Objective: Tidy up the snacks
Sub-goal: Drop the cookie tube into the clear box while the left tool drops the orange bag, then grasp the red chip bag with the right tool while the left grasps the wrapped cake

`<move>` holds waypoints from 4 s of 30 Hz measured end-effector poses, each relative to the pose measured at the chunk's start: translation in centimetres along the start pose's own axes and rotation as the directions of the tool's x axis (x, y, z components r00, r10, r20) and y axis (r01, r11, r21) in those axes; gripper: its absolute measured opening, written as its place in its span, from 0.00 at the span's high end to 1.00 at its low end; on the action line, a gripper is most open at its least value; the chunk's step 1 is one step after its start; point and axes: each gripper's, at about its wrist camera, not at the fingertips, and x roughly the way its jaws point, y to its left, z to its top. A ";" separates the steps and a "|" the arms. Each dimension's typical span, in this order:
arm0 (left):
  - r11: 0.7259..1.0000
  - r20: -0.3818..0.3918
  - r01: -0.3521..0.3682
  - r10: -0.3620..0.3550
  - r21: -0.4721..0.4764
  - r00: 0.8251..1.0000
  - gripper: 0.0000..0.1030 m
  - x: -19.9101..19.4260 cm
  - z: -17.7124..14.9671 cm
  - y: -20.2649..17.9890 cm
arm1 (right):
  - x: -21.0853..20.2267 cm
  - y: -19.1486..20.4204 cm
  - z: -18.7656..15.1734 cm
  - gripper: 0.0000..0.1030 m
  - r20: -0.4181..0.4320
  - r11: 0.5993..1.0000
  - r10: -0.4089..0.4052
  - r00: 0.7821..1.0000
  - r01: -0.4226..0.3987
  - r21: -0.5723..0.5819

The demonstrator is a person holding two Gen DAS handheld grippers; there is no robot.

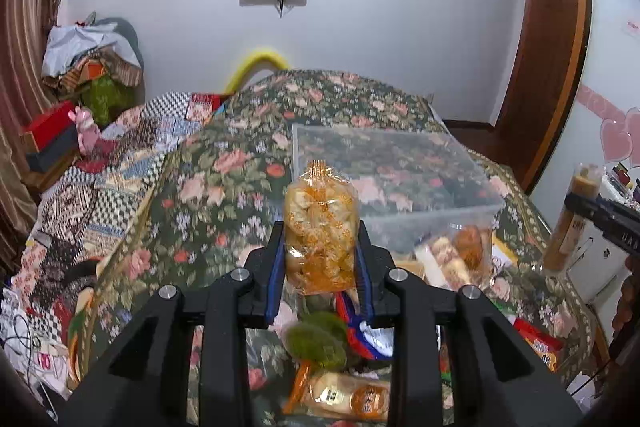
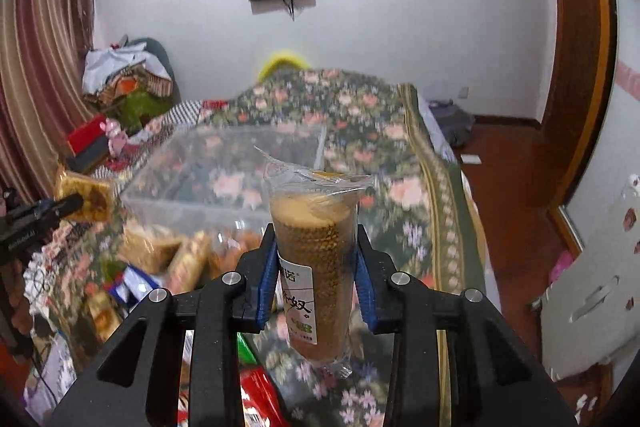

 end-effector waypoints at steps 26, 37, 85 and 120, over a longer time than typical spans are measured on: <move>0.999 -0.067 0.027 -0.024 0.040 0.997 0.70 9.7 4.9 -1.4 | 8.7 5.1 6.4 0.70 -0.003 0.990 0.060 0.998 -0.059 -0.127; 0.997 -0.154 0.058 -0.048 0.060 0.987 0.70 13.3 4.3 -1.8 | 15.2 5.9 5.0 0.70 -0.211 0.987 0.082 0.974 -0.108 -0.116; 0.991 -0.287 0.097 -0.068 0.088 0.956 0.08 -2.7 -9.1 -0.6 | -3.4 3.8 -11.2 0.12 -0.309 0.998 0.059 0.949 -0.048 0.045; 0.997 -0.388 0.079 -0.074 -0.004 0.919 0.13 2.6 -11.9 -0.3 | 2.0 4.4 -11.7 0.04 -0.375 0.998 -0.056 0.925 0.057 -0.010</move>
